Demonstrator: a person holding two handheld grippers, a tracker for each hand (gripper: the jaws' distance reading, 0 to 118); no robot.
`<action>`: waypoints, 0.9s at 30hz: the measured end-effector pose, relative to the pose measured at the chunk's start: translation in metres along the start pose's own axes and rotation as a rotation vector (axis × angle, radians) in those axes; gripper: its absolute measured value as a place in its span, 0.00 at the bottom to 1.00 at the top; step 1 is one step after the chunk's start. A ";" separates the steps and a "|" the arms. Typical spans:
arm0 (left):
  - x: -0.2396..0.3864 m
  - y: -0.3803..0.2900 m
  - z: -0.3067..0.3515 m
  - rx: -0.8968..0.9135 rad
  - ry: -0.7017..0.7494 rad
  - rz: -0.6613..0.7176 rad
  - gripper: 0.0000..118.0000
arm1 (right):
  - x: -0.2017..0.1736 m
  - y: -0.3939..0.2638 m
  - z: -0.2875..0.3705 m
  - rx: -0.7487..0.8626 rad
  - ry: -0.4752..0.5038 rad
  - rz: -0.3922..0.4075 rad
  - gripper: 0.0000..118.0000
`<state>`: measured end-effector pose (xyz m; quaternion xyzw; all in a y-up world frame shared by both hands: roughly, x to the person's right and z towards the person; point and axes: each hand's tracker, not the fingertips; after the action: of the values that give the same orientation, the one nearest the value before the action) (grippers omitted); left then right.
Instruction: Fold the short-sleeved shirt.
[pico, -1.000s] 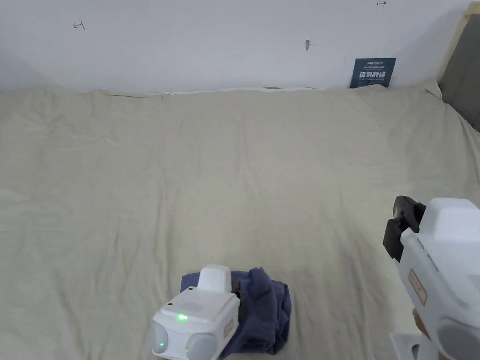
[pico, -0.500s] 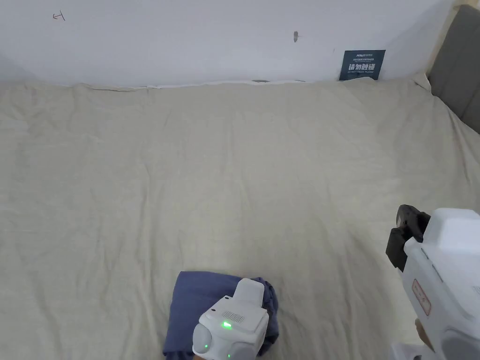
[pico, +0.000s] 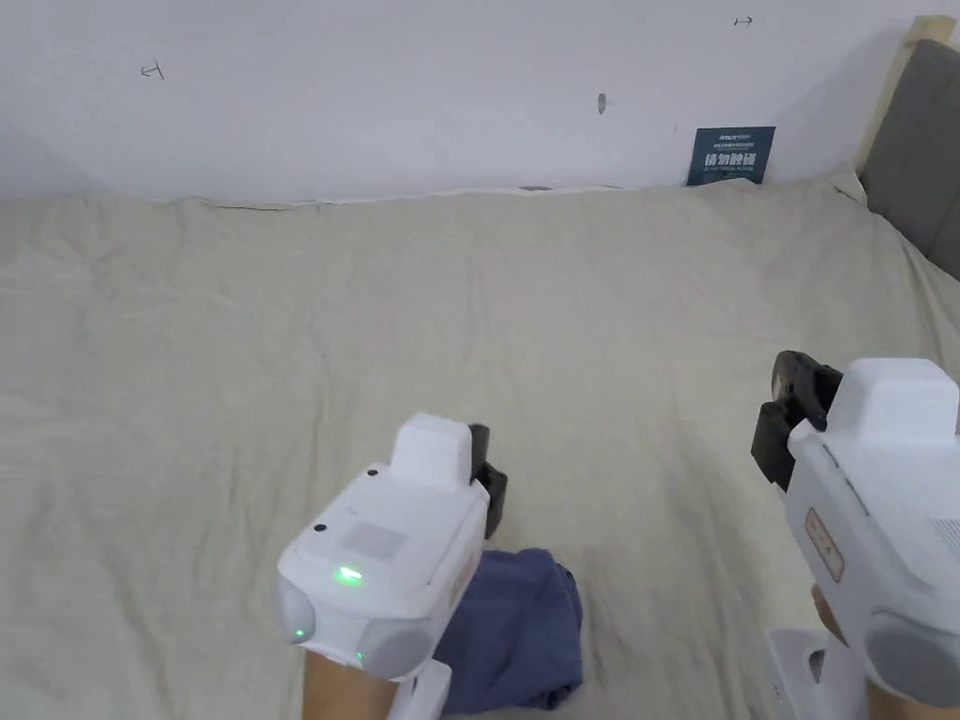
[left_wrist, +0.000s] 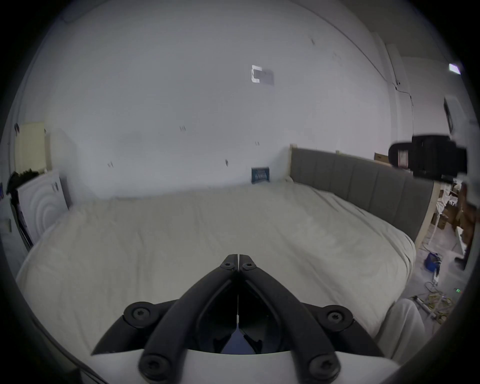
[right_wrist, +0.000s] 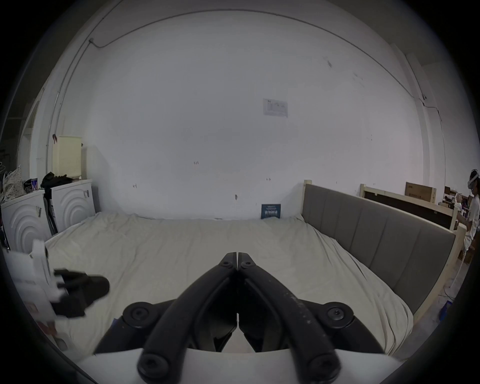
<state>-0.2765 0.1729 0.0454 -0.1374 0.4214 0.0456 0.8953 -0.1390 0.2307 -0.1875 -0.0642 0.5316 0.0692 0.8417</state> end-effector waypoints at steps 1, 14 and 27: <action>-0.008 0.009 0.006 0.025 0.025 -0.012 0.00 | -0.005 0.004 0.002 0.014 0.002 0.005 0.01; -0.112 0.039 0.054 0.221 0.268 0.021 0.00 | -0.039 0.029 0.011 0.127 0.014 0.058 0.01; -0.137 0.036 0.059 0.237 0.314 0.056 0.00 | -0.044 0.026 0.012 0.121 0.030 0.060 0.01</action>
<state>-0.3276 0.2285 0.1789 -0.0247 0.5620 -0.0014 0.8267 -0.1522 0.2567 -0.1435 0.0016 0.5491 0.0611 0.8335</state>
